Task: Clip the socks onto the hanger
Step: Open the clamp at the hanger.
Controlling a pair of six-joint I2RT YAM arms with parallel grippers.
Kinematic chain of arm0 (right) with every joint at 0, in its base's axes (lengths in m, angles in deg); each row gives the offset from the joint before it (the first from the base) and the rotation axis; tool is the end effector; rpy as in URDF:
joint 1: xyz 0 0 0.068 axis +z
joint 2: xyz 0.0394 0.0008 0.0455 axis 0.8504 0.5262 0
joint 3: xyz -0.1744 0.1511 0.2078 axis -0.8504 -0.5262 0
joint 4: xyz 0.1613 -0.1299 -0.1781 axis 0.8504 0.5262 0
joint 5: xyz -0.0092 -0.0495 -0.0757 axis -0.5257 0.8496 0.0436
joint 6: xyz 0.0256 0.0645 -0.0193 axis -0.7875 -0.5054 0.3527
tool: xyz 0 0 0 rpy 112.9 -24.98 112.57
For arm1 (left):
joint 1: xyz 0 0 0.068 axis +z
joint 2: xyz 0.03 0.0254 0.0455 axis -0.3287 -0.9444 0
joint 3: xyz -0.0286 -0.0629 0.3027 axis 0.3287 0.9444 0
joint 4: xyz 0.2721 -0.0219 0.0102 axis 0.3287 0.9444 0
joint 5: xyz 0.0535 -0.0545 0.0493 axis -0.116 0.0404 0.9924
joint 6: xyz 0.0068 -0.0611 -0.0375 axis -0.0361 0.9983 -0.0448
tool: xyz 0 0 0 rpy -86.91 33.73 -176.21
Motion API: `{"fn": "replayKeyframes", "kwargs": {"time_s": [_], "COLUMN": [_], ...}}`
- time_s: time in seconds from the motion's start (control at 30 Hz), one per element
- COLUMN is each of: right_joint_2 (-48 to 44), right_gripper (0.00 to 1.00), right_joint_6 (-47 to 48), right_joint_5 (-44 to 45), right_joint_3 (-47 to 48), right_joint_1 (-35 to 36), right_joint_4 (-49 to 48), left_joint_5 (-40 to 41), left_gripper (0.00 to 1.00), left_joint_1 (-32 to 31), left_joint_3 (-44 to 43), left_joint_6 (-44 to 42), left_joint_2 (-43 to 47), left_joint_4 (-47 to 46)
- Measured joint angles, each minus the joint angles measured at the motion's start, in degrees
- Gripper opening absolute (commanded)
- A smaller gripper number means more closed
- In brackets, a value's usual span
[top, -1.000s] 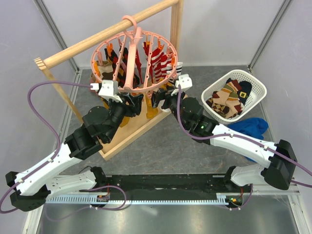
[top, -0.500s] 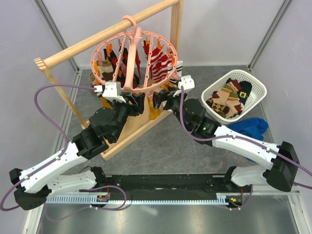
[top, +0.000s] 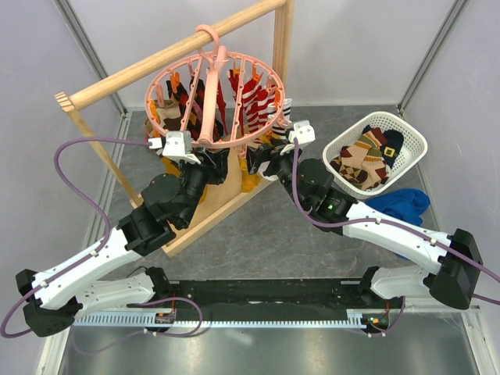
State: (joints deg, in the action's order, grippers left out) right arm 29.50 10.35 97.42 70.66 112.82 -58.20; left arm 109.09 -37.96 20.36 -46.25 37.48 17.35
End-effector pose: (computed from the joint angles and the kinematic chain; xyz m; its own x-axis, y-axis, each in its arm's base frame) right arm 0.2087 0.2450 0.4124 -0.0395 0.3076 -0.9507 -0.4514 0.8433 0.2916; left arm 0.1402 -0.1460 0.4516 -0.0206 -0.3676 -0.9298 0.2954 0.8862 -0.3569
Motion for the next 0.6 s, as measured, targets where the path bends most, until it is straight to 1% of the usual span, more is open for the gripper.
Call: {"fn": "replayKeyframes", "kwargs": {"time_s": [0.17, 0.3, 0.43, 0.53, 0.6], "right_joint_2": [0.0, -0.1, -0.7, -1.0, -1.5], "right_gripper": [0.89, 0.90, 0.90, 0.90, 0.90], "right_joint_6": [0.0, 0.0, 0.0, 0.0, 0.0], "right_joint_5": [0.0, -0.3, -0.3, -0.6, -1.1], "right_joint_3": [0.0, 0.0, 0.0, 0.0, 0.0], "right_joint_1": [0.0, 0.0, 0.0, 0.0, 0.0], "right_joint_4": [0.0, 0.0, 0.5, 1.0, 2.3], "left_joint_5": [-0.1, -0.1, -0.1, -0.2, -0.3], "left_gripper": [0.30, 0.23, 0.09, 0.02, 0.02], "left_joint_1": [0.0, -0.1, -0.1, -0.1, -0.1], "left_joint_3": [0.0, 0.1, 0.1, 0.1, 0.1], "left_joint_6": [-0.1, -0.2, -0.2, -0.2, -0.4], "left_joint_2": [0.0, 0.0, 0.0, 0.0, 0.0], "left_joint_4": [0.0, 0.0, 0.1, 0.2, 0.5]}}
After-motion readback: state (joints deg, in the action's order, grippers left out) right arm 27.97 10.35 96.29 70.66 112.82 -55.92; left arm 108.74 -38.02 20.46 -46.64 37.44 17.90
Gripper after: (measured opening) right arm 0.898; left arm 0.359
